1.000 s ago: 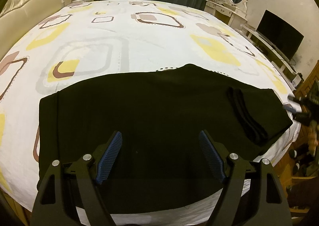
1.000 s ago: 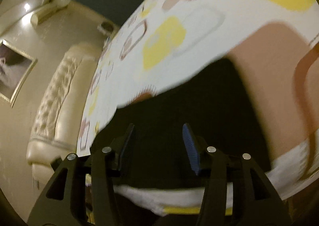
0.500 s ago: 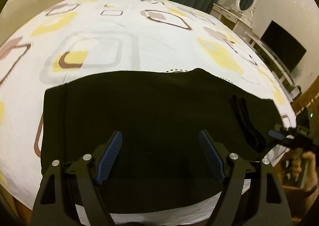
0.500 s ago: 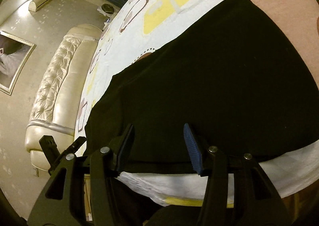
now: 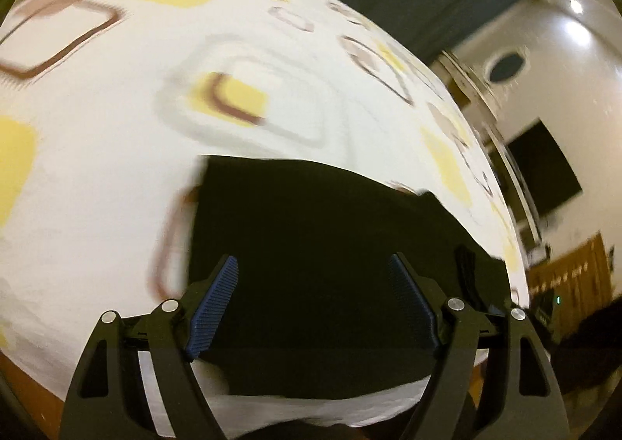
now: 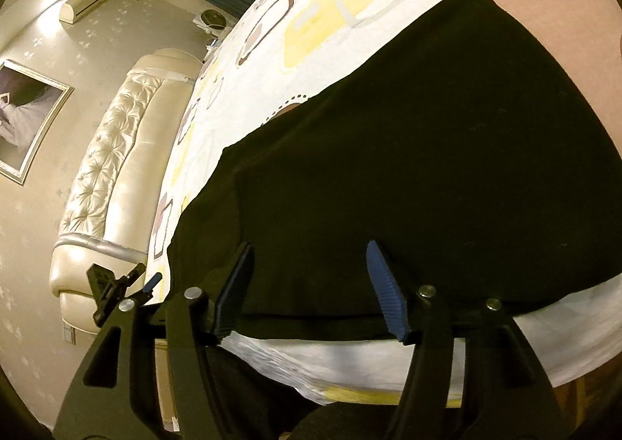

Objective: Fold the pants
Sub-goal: 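Grasp the pants edge with the left gripper while the right gripper holds its edge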

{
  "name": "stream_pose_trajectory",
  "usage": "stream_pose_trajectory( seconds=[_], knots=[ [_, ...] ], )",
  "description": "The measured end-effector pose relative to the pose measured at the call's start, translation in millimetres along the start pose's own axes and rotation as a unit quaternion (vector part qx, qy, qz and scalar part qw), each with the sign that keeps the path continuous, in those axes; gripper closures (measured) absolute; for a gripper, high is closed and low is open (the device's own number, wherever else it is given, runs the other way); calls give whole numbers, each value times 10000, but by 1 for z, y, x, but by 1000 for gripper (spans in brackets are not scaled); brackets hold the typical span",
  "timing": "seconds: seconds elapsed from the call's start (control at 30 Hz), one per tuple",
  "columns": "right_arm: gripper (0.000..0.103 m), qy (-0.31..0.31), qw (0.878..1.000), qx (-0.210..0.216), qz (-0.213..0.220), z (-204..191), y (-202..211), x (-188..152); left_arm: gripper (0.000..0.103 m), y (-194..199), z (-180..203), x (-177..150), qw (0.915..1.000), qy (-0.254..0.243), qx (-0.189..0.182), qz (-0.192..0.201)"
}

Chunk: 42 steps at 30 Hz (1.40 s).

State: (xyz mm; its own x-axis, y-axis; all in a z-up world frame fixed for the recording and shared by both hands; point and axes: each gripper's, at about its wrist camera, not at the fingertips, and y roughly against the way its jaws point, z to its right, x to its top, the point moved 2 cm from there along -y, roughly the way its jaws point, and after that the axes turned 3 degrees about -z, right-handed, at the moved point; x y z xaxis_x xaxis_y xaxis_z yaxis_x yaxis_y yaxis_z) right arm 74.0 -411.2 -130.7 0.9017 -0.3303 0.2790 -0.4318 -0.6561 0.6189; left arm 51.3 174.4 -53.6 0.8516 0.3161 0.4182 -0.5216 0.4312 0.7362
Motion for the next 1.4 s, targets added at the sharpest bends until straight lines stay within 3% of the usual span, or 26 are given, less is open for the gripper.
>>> stream_pose_trajectory(
  seconds=[0.1,0.23,0.53,0.57,0.6,0.73,0.8,1.07,1.4],
  knots=[
    [39,13,10000,-12,8,-2,-1,0,25,-1,-37,2,9994,305,16,-131],
    [37,45,10000,-30,22,-4,-1,1,25,-16,-59,-1,9958,618,-470,-486],
    [33,10,10000,20,56,-4,-1,2,27,-39,-38,7,9953,358,-713,-544],
    [33,9,10000,21,56,-4,-2,2,39,-42,-36,8,9948,368,-757,-575],
    [33,12,10000,20,52,-4,-2,2,59,-46,-36,8,9937,427,-792,-665],
    [31,24,10000,22,61,-5,-2,3,83,-54,-38,8,9925,555,-808,-727],
    [30,21,10000,17,58,-5,-2,2,87,-54,-39,7,9911,655,-873,-759],
    [29,40,10000,12,75,-5,-1,5,89,-31,-13,13,9950,504,-686,-516],
    [21,146,9999,-25,79,-16,3,8,90,7,67,28,9978,-184,-583,-267]
  ],
)
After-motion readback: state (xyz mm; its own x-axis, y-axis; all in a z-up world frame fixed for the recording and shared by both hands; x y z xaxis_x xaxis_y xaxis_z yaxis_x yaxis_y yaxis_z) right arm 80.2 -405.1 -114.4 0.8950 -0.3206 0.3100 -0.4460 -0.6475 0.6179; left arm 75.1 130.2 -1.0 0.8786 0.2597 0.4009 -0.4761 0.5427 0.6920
